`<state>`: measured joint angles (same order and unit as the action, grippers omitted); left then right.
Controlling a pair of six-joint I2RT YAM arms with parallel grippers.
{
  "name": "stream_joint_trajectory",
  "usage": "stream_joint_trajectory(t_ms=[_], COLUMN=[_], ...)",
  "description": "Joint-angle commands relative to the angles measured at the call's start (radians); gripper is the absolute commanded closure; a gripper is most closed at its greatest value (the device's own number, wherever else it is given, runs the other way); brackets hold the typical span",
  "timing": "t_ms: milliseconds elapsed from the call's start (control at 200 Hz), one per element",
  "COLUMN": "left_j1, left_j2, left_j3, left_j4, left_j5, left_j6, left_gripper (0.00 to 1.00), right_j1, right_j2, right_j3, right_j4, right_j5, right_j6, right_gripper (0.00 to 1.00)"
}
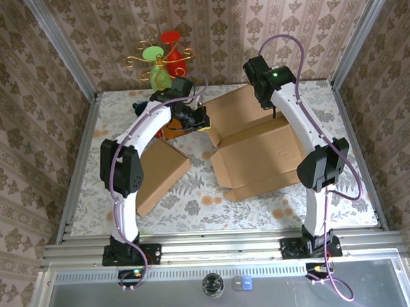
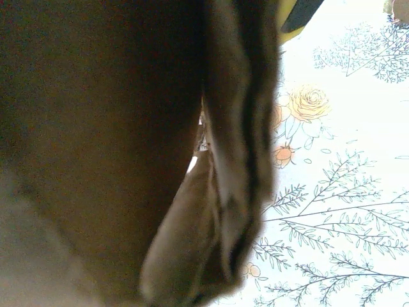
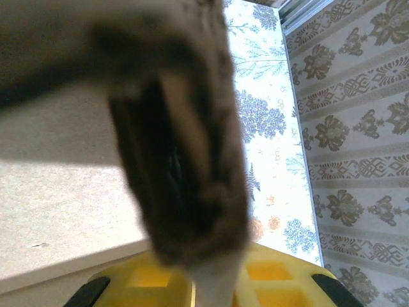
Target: Fold the paper box
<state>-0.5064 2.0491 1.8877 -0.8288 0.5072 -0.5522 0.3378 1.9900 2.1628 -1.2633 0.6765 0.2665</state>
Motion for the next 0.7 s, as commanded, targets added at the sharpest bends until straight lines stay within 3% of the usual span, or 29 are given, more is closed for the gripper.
stream_joint_trajectory(t_ms=[0, 160, 255, 695], left_j1=[0.000, -0.001, -0.001, -0.035], left_j2=[0.009, 0.011, 0.013, 0.103], left_j3=[0.036, 0.036, 0.020, -0.003], left_j4=[-0.001, -0.023, -0.029, -0.036], left_j5=[0.034, 0.003, -0.025, -0.177], left_j6=[0.020, 0.020, 0.006, -0.031], left_gripper=[1.00, 1.00, 1.00, 0.79], right_j1=[0.000, 0.000, 0.000, 0.005], right_j2=[0.005, -0.021, -0.024, -0.012], right_j3=[-0.027, -0.092, -0.118, -0.263], right_j4=[0.007, 0.039, 0.029, 0.030], right_j5=[-0.018, -0.017, -0.028, -0.120], right_j6=[0.030, 0.048, 0.076, 0.166], right_gripper=[0.81, 1.00, 1.00, 1.00])
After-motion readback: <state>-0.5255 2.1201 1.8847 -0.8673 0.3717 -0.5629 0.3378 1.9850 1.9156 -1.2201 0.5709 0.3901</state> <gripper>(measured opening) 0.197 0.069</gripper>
